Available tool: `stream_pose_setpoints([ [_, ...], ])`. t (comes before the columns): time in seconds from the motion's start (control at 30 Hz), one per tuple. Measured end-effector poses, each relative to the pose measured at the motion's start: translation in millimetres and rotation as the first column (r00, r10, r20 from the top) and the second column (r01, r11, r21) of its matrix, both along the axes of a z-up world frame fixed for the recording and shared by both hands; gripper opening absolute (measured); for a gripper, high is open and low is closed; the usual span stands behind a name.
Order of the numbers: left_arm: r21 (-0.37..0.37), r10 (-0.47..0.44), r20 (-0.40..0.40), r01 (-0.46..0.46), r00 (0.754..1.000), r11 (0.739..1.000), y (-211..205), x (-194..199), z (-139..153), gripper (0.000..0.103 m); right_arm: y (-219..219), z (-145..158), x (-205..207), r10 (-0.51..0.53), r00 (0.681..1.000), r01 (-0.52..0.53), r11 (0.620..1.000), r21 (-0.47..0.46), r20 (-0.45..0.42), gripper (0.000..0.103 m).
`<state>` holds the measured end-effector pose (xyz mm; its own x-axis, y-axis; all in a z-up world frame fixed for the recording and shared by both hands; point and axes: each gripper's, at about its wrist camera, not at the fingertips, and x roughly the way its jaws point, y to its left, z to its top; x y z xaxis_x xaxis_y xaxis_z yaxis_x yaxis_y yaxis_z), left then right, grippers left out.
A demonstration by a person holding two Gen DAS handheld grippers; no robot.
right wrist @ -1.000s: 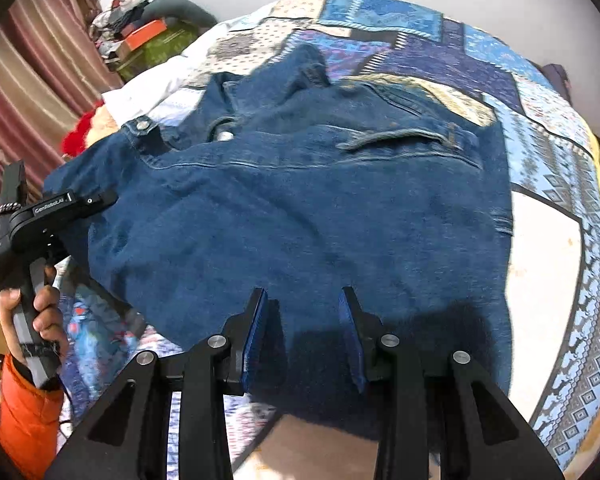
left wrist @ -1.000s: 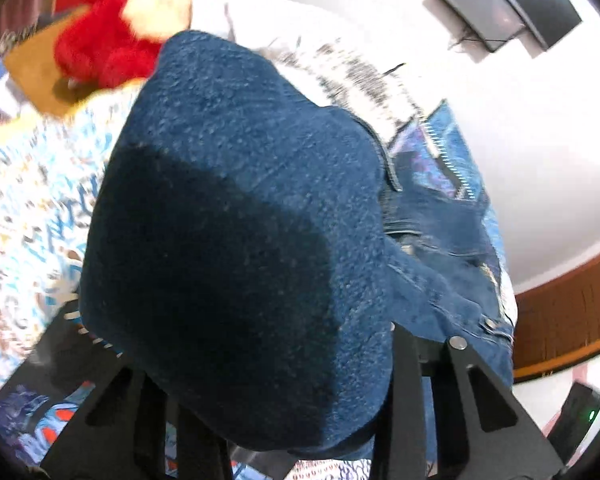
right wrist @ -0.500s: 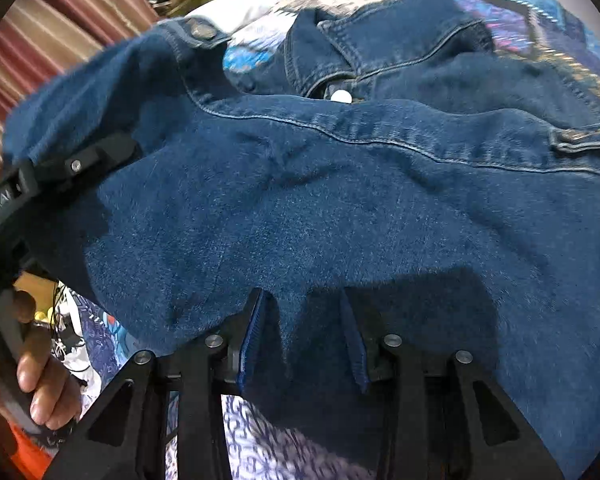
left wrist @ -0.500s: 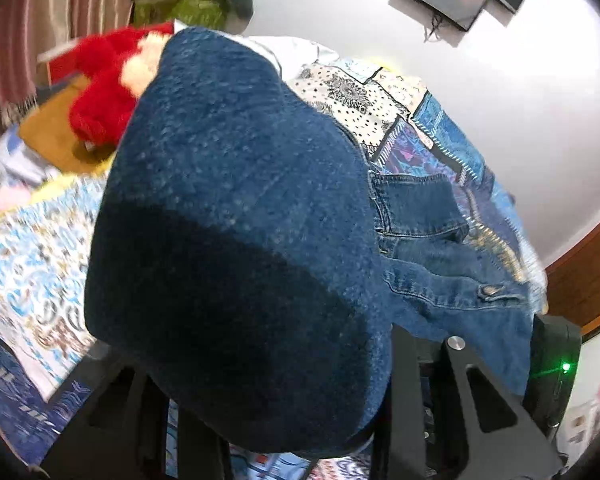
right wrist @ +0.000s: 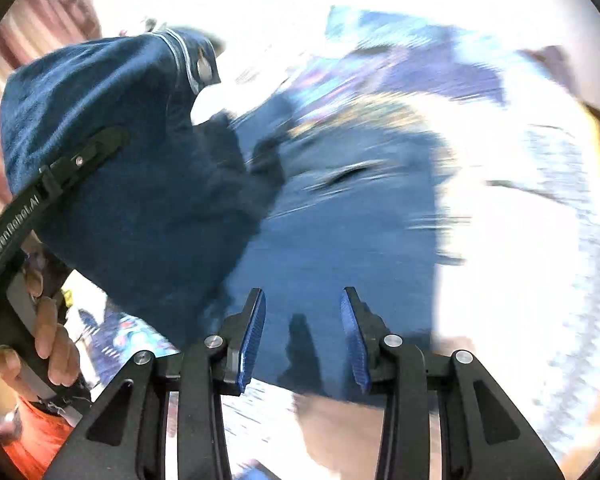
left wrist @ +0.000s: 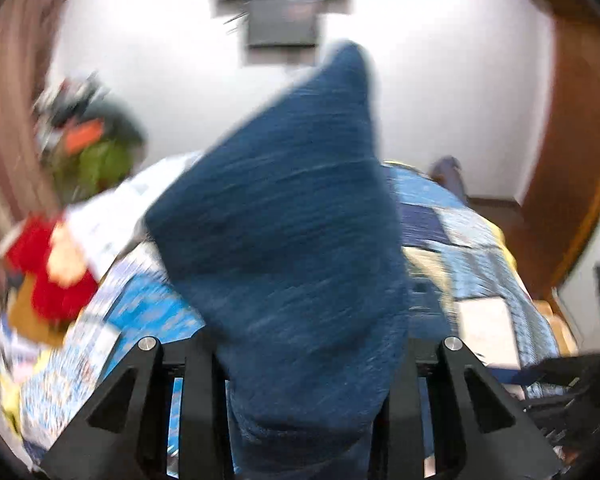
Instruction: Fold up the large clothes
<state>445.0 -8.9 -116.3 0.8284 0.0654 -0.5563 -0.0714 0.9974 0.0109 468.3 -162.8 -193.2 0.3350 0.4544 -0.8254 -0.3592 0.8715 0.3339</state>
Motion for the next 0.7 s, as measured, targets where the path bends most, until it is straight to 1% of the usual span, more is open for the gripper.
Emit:
stream_pose_setpoints([
  [0.03,0.029,-0.042,0.0,0.042,0.999,0.999,-21,0,1,0.031,-26,6,-5,-0.044,0.999,0.044,0.999,0.004,0.01,0.035],
  [0.07,0.051,-0.101,-0.02,0.102,0.995,0.993,-47,2,-5,0.031,-44,10,-9,-0.073,0.997,0.073,0.997,0.009,0.009,0.035],
  [0.13,0.075,-0.178,-0.088,0.185,0.98,0.98,-79,5,-18,0.031,-81,15,-18,-0.136,0.991,0.136,0.991,0.013,0.005,0.035],
  [0.2,0.093,-0.275,-0.214,0.3,0.937,0.949,-110,7,-51,0.032,-114,17,-32,-0.199,0.98,0.2,0.98,-0.012,0.018,0.035],
  [0.23,0.112,-0.298,-0.257,0.334,0.92,0.936,-119,6,-66,0.033,-129,17,-38,-0.224,0.974,0.225,0.974,-0.021,0.022,0.035],
  [0.27,0.135,-0.31,-0.28,0.357,0.909,0.924,-125,2,-75,0.037,-137,18,-41,-0.236,0.972,0.237,0.971,-0.022,0.02,0.035],
  [0.3,0.168,-0.319,-0.292,0.377,0.901,0.911,-130,-3,-82,0.037,-148,17,-48,-0.245,0.969,0.246,0.969,-0.02,0.011,0.035],
  [0.33,0.225,-0.331,-0.295,0.402,0.896,0.887,-136,-13,-87,0.042,-158,17,-54,-0.25,0.968,0.25,0.968,-0.015,0.003,0.035],
  [0.37,0.241,-0.343,-0.302,0.419,0.89,0.875,-136,-20,-88,0.052,-164,15,-59,-0.249,0.968,0.249,0.968,-0.012,0.001,0.035],
  [0.4,0.217,-0.372,-0.321,0.45,0.871,0.867,-134,-25,-86,0.058,-167,15,-64,-0.245,0.97,0.245,0.969,-0.016,0.002,0.035],
  [0.43,0.187,-0.392,-0.333,0.468,0.857,0.864,-135,-28,-86,0.068,-167,16,-69,-0.237,0.972,0.237,0.971,-0.024,0.008,0.035],
  [0.47,0.141,-0.418,-0.346,0.487,0.84,0.862,-130,-33,-81,0.077,-164,18,-71,-0.23,0.973,0.23,0.973,-0.03,0.016,0.035],
  [0.5,0.123,-0.426,-0.348,0.491,0.835,0.862,-125,-35,-77,0.078,-161,20,-73,-0.218,0.975,0.219,0.975,-0.039,0.028,0.035],
  [0.6,0.05,-0.429,-0.347,0.473,0.834,0.88,-110,-47,-60,0.078,-148,31,-75,-0.185,0.98,0.188,0.981,-0.045,0.069,0.035],
  [0.63,0.009,-0.422,-0.341,0.452,0.84,0.892,-98,-50,-52,0.08,-142,36,-76,-0.173,0.982,0.177,0.984,-0.037,0.081,0.035],
  [0.67,-0.012,-0.415,-0.334,0.437,0.846,0.9,-93,-55,-51,0.083,-138,40,-76,-0.163,0.982,0.166,0.986,-0.028,0.091,0.035],
  [0.7,-0.032,-0.399,-0.319,0.411,0.86,0.911,-80,-58,-43,0.084,-131,47,-75,-0.147,0.984,0.15,0.989,-0.019,0.105,0.035],
])
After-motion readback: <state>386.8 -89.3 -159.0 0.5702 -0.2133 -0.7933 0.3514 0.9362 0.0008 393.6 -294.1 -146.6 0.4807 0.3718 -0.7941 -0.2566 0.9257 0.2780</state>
